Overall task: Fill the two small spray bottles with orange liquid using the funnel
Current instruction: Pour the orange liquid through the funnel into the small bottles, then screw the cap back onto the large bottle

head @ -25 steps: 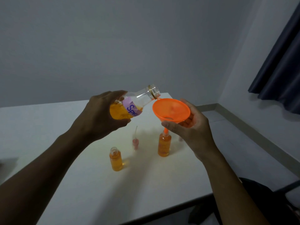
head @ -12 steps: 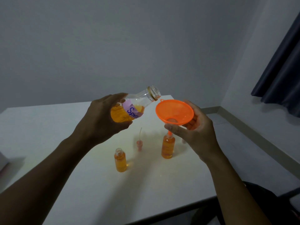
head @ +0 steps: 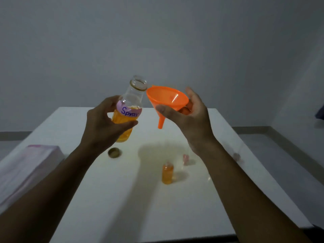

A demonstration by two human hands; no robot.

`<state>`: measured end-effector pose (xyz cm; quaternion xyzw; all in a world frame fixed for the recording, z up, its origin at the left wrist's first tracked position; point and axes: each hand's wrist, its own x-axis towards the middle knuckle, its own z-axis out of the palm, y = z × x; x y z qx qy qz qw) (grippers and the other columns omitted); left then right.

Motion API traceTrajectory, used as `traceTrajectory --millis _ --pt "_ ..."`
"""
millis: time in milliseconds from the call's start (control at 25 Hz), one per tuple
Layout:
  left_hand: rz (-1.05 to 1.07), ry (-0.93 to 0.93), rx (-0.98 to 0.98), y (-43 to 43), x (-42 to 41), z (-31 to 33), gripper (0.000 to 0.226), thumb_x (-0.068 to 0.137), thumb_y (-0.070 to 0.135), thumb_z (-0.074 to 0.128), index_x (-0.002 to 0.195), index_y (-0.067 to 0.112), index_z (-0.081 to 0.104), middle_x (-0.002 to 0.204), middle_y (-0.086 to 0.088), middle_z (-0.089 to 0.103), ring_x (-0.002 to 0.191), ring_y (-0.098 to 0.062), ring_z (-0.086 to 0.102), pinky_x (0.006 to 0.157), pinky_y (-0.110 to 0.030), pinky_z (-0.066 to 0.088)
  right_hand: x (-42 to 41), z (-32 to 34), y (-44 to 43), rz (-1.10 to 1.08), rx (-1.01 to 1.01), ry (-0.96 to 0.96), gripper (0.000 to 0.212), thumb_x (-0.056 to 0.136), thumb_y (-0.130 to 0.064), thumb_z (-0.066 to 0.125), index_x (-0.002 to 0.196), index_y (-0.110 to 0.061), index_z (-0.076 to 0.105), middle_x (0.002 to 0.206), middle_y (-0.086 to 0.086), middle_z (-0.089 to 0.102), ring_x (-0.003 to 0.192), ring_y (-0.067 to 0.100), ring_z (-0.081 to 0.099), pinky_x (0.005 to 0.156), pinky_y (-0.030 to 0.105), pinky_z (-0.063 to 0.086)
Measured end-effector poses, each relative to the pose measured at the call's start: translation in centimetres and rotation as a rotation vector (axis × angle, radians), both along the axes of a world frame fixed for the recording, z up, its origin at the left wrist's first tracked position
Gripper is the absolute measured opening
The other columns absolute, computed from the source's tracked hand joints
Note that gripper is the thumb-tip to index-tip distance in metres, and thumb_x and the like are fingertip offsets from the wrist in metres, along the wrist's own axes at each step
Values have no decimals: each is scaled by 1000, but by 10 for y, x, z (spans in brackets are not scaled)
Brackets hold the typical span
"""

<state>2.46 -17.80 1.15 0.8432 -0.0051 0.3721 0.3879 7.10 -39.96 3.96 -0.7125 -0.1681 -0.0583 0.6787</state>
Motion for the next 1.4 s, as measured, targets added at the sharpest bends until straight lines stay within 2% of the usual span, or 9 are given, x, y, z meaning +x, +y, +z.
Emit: traceTrajectory --millis 240,480,600,720,840,1000,1200,1320,1400 --pt "210 13 -128 77 -4 -27 68 62 36 88 122 20 59 108 9 64 95 -8 61 78 -14 45 35 -32 117 -4 -81 179 97 62 -52 89 142 -24 43 136 -3 54 118 19 55 88 33 51" --pt "253 103 -307 116 7 -71 76 64 32 87 131 21 53 120 10 59 105 -11 56 80 -18 45 60 -83 177 -18 -419 174 102 69 -53 85 152 -26 31 152 2 42 134 27 46 83 29 41" --pt "282 134 -369 126 12 -84 80 65 33 87 135 22 50 133 1 58 111 -13 55 87 -27 47 67 -99 192 -25 -588 91 104 69 -55 84 153 -27 28 155 2 39 137 27 43 92 33 45" --pt "278 144 -380 132 15 -91 81 65 35 86 136 24 49 136 2 56 113 -12 54 84 -22 45 70 -112 204 -13 -730 23 106 69 -52 85 153 -26 25 155 2 36 139 27 40 99 38 46" --pt "269 150 -402 134 13 -97 82 65 35 86 137 25 48 137 3 55 112 -9 53 79 -13 42 73 -124 212 -11 -791 -18 108 68 -53 85 153 -25 24 154 3 36 139 27 39 100 39 45" --pt "239 157 -431 133 10 -102 84 66 39 85 139 29 44 141 6 51 114 -8 51 86 -25 48 74 -134 217 -38 -841 -30 111 70 -57 81 156 -25 19 155 4 33 140 28 37 102 42 45" --pt "137 288 -407 130 3 -108 88 71 52 77 144 37 31 141 17 43 118 -4 45 86 -21 45 70 -127 205 -11 -837 12 125 66 -70 76 159 -24 7 159 5 29 146 30 29 109 48 40" --pt "105 356 -411 125 -3 -125 81 74 42 78 140 32 31 134 15 46 121 -10 49 85 -14 44 48 -125 187 -145 -644 -122 96 73 -60 75 150 -25 30 145 2 42 133 22 40 103 43 48" --pt "142 402 -402 124 -4 -136 82 77 40 76 143 29 28 142 7 45 128 -19 47 97 -28 45 26 -135 176 -173 -587 -243 64 77 -46 76 130 -23 49 125 0 53 115 18 50 88 33 53"
